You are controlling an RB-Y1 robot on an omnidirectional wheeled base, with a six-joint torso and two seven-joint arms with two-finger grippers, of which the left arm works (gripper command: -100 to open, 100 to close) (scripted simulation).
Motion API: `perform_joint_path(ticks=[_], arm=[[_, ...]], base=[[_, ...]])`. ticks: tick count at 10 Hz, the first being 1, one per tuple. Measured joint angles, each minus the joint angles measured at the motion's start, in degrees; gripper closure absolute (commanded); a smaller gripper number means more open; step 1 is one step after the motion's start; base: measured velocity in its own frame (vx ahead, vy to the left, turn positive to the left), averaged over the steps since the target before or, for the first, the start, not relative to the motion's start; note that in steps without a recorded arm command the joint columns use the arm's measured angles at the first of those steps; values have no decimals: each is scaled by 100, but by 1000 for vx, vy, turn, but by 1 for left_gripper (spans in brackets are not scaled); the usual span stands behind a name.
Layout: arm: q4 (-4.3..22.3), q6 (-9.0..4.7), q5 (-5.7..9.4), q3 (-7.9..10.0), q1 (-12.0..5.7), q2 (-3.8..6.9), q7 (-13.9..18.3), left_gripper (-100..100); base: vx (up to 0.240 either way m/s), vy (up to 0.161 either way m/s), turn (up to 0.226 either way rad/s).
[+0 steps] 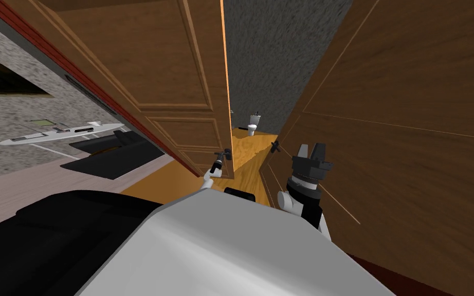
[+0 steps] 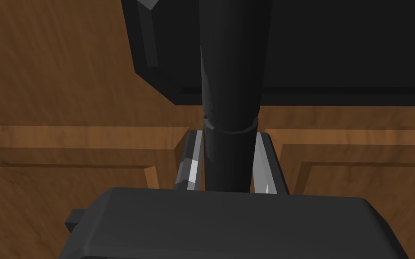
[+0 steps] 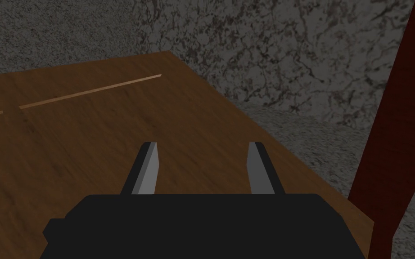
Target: Push the door open
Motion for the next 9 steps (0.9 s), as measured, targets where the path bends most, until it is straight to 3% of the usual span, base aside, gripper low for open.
perform_joint_path(ticks=[4, 9], arm=[[-93, 82, 27, 302, 31, -73, -74, 100], [83, 42, 79, 642, -101, -68, -106, 100]], base=[[169, -111, 89], [165, -69, 58]])
